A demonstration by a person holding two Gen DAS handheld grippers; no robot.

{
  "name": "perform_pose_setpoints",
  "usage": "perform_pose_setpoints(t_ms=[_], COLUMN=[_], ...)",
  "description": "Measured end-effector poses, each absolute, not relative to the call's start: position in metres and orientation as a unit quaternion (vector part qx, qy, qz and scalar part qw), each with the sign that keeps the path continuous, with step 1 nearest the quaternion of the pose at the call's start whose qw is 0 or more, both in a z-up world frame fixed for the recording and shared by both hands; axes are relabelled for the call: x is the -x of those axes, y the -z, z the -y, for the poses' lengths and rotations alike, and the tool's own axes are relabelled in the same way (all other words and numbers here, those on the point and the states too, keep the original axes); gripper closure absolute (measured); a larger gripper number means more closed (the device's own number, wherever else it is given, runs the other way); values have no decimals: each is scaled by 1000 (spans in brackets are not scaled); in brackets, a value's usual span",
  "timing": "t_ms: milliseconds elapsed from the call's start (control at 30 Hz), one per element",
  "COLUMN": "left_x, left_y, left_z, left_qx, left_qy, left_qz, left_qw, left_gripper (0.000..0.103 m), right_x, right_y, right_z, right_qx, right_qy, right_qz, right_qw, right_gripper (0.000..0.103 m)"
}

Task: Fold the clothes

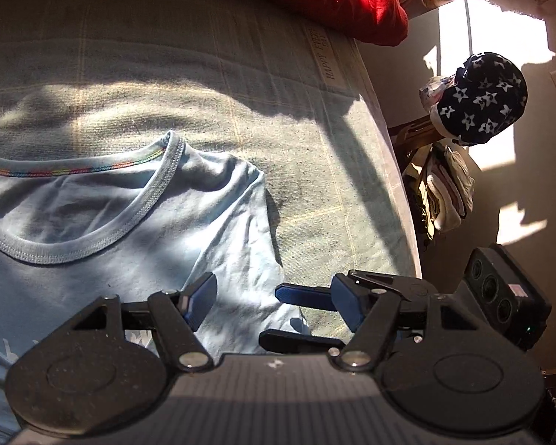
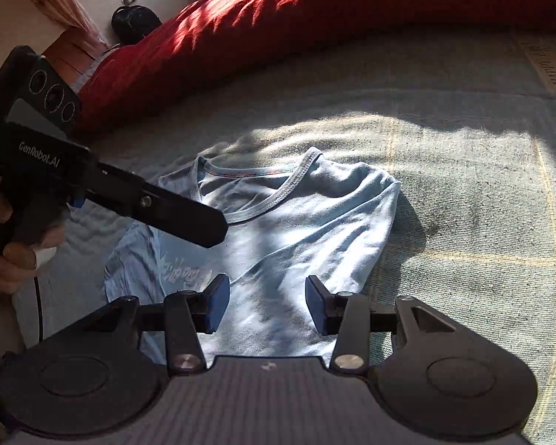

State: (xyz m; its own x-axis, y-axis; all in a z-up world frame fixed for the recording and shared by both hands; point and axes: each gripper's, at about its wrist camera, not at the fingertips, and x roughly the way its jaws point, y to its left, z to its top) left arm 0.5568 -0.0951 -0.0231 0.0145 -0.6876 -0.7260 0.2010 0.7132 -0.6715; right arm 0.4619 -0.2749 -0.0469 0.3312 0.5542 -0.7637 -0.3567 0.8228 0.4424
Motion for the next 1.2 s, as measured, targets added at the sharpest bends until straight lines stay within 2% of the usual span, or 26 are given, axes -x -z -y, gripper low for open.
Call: perform_pose_setpoints(t_ms=[67, 133, 167, 233, 367, 500, 667, 733, 900, 1067, 1200], left_x=[-558, -558, -558, -558, -569, -597, -605, -598, -586, -596, -603], left_y=[32, 45, 52, 65, 91, 96, 54, 44, 61, 83, 72], left_z=[107, 118, 124, 137, 166, 192, 194, 185, 173, 184, 196], left_qx=[211, 236, 244, 255, 241, 246, 236, 221, 188, 150, 127], left_qy=[328, 328, 328, 331, 320, 329, 356, 361, 353, 337, 332], left_qz=[-626, -634, -638, -643, -645, -627, -596, -593, -612, -606, -600], left_qw=[676, 659, 653, 642, 651, 662, 680, 685, 681, 705, 716], left_gripper=[35, 35, 35, 34, 34, 34, 31, 28, 27, 28, 29], right_x=[-461, -456, -450, -434, -393, -369, -362, -370, -392, -387, -368], right_y=[67, 74, 71, 64, 52, 54, 48, 43, 52, 77, 78], right_z=[276, 294, 304, 320, 325, 304, 286, 278, 258, 259, 265], right_qx=[-73, -100, -125, -172, -237, -208, -170, -147, -103, -89, -94], right_qy=[-232, -183, -167, -143, -139, -155, -176, -189, -213, -194, -190], right_qz=[-525, -529, -522, -510, -500, -516, -506, -485, -448, -458, -455], right_qw=[815, 823, 827, 831, 821, 817, 827, 841, 862, 863, 865], right_gripper=[51, 54, 53, 42, 41, 40, 40, 35, 34, 34, 34])
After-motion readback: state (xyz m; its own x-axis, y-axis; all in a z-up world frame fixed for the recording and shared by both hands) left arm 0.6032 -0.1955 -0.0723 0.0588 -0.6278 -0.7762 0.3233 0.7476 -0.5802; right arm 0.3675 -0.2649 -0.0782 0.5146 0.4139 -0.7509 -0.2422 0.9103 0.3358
